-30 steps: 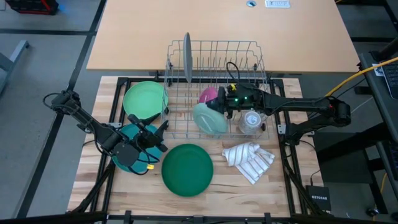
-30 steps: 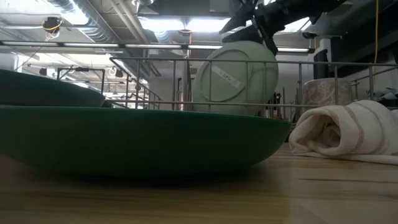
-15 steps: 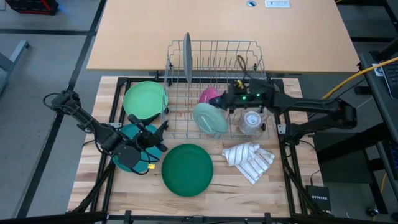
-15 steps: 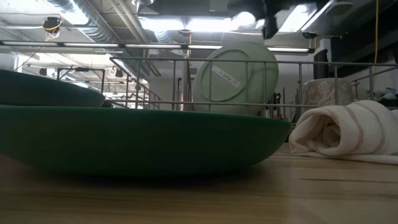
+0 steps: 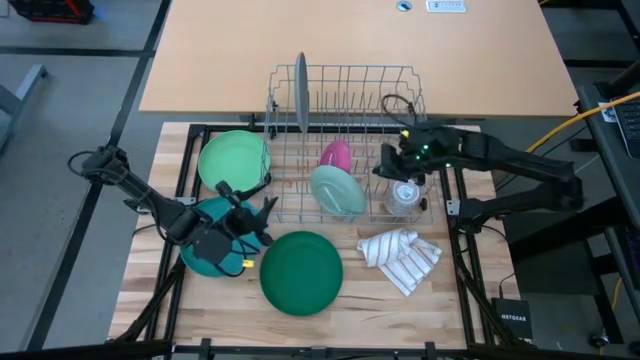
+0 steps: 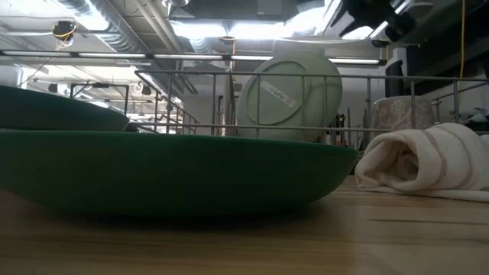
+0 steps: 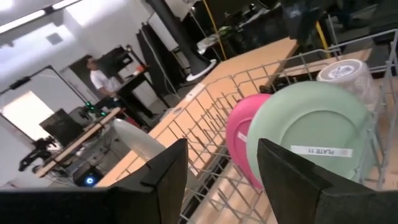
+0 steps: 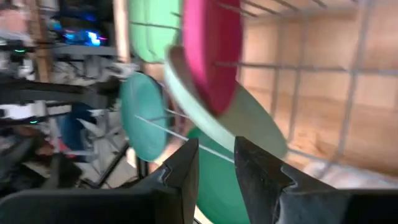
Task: Sort dishes
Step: Put the light green plate in the dish rack
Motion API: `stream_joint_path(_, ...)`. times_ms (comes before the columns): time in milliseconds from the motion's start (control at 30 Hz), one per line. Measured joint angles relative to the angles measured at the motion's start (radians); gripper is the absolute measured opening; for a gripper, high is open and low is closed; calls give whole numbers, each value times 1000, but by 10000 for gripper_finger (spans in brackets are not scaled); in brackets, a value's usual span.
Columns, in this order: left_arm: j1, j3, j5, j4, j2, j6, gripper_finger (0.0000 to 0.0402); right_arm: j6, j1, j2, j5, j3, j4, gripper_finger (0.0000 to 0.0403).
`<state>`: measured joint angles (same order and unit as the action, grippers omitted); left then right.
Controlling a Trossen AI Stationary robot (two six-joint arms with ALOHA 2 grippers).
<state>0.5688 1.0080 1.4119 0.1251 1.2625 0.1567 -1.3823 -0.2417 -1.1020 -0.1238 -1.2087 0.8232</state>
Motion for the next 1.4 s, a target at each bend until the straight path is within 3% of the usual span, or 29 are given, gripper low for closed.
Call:
stream_joint_path(200,-30,0,-27,7,0,-1,182,2,0,-60,-98,0,12,106)
stream_joint_path(567,-27,0,-69,88,0,-71,182,90,0,-206,-160,0,-32,106)
stream_joint_path(700,-27,0,-70,139,0,-122,182,108,0,-219,-203,0,-70,106)
stream_joint_path(1133,-27,0,-69,190,0,-182,182,160,-1,-214,-165,0,-83,106)
stream_joint_path(1400,-27,0,-74,194,0,-184,182,254,0,-209,-243,0,-90,106)
